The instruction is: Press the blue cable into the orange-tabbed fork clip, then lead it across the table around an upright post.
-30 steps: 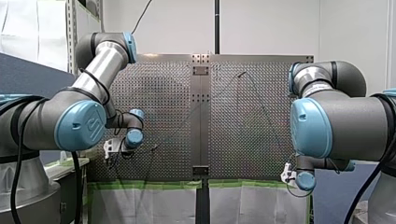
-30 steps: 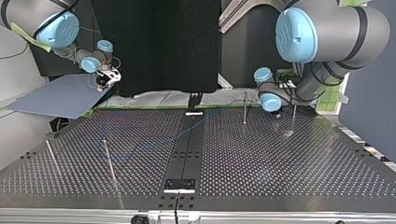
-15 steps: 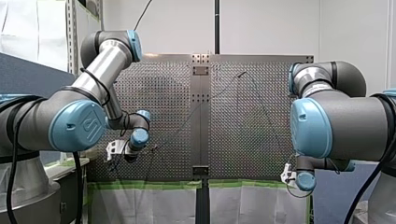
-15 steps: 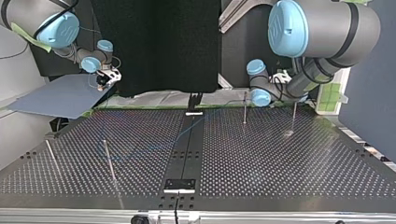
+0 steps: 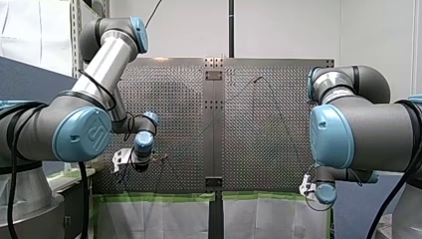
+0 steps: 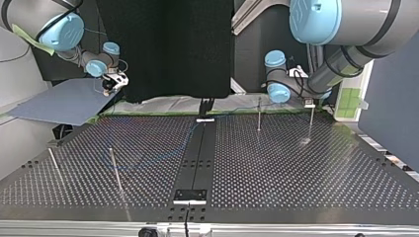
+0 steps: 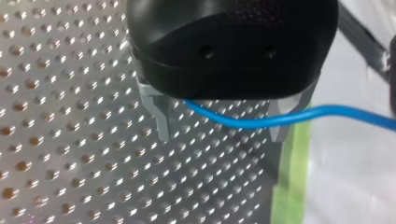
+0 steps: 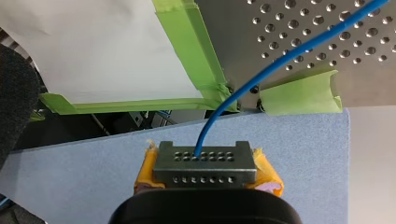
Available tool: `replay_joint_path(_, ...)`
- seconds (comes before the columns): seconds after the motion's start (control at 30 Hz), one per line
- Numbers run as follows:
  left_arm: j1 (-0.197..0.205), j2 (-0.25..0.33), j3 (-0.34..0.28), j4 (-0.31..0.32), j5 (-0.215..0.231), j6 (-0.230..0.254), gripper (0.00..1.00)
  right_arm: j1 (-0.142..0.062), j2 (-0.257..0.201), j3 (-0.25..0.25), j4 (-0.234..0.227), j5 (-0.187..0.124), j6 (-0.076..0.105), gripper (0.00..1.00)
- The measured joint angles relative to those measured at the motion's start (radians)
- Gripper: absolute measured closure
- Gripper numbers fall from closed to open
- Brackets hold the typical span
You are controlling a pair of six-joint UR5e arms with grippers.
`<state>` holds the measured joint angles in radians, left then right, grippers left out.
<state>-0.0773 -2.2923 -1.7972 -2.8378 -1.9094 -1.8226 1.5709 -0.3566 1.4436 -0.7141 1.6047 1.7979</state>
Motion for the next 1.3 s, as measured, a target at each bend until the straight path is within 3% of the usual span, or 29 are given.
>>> replay_joint_path(0.33,-0.007,0.059,-0.101,0.086,0.092,-0.033,0.00,0.000,0.003,0.000,0.004,0.000,0.000,1.00)
replay_joint_path(0.6,-0.023,0.121,-0.141,0.110,0.104,-0.064,0.00,0.000,0.004,0.000,0.007,0.000,0.000,1.00)
replay_joint_path(1.07,-0.062,0.126,-0.146,0.088,0.104,-0.079,0.00,0.000,0.006,0.000,0.011,0.000,-0.001,1.00)
replay_joint_path(1.3,-0.090,0.128,-0.171,0.082,0.108,-0.128,0.00,0.000,0.006,0.000,0.013,0.000,-0.001,1.00)
